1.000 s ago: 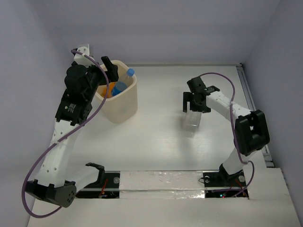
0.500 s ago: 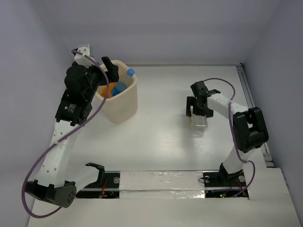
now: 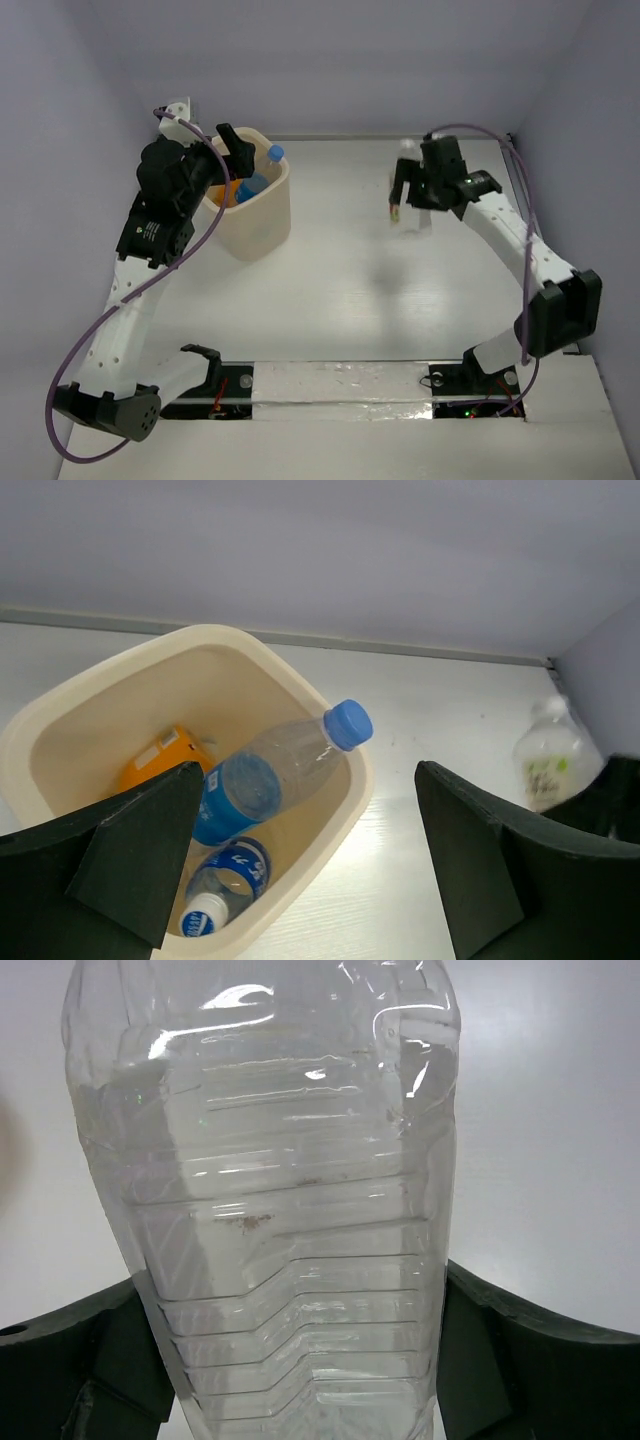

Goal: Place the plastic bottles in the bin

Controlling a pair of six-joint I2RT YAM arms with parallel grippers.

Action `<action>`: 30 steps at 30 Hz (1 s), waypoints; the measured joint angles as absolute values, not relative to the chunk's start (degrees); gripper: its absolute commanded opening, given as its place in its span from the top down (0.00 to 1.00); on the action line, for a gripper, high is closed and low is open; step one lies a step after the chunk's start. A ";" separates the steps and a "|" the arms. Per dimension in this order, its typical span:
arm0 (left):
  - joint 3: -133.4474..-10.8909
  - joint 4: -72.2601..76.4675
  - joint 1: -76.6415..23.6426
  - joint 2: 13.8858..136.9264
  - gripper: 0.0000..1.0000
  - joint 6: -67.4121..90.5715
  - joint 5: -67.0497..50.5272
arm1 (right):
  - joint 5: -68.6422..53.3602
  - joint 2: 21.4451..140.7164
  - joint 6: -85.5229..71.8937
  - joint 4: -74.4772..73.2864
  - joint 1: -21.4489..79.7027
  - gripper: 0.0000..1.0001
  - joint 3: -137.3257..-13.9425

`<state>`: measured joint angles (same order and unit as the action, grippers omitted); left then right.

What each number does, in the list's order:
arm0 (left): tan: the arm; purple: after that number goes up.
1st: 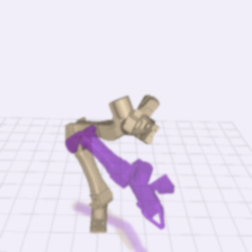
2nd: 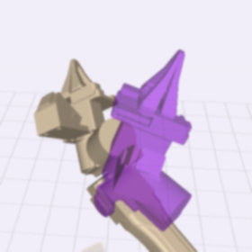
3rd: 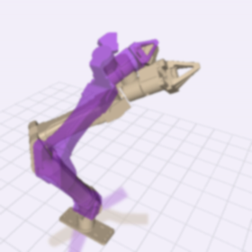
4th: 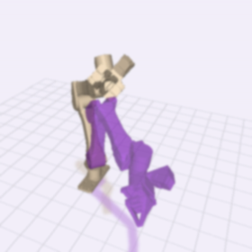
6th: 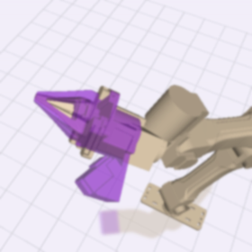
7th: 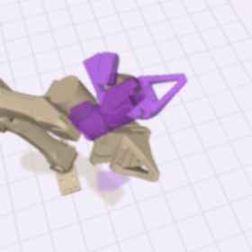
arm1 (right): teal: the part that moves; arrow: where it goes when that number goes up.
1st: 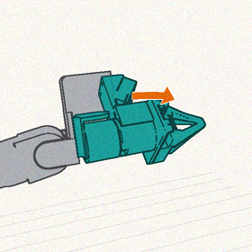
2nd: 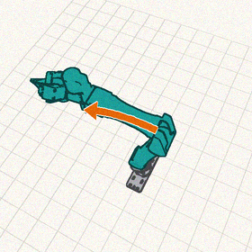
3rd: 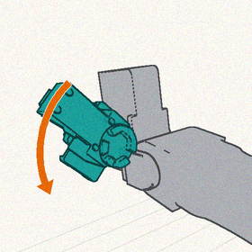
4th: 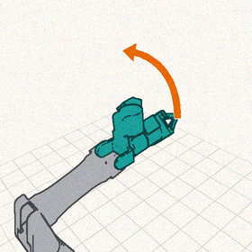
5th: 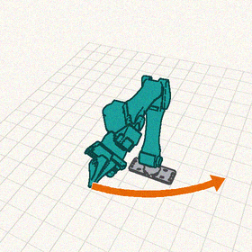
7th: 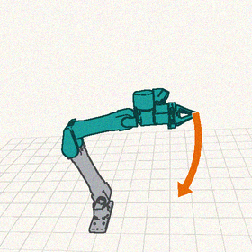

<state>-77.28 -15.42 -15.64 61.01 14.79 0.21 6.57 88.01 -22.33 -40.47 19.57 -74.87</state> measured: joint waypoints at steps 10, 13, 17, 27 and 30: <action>-89.03 -13.61 -15.64 60.90 0.31 23.73 -1.45 | -4.38 85.91 -32.45 -21.45 33.87 0.30 -111.70; -91.50 -10.22 -15.64 59.27 0.33 26.68 -1.02 | -5.43 93.65 -35.53 -15.14 37.28 0.30 -121.16; -92.18 -8.45 -15.64 56.25 0.34 29.06 1.39 | -4.84 108.57 -37.91 -11.90 41.25 0.28 -134.69; -93.03 -8.93 -15.64 53.69 0.34 29.56 5.63 | 3.22 130.78 -36.16 -12.32 49.82 0.24 -143.00; -93.01 -9.56 -15.64 53.78 0.34 29.28 6.13 | 5.76 132.42 -34.26 -12.78 51.33 0.23 -143.70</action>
<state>-93.01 -9.56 -15.64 53.78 29.28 6.13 5.76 132.42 -34.26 -12.78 51.33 -143.70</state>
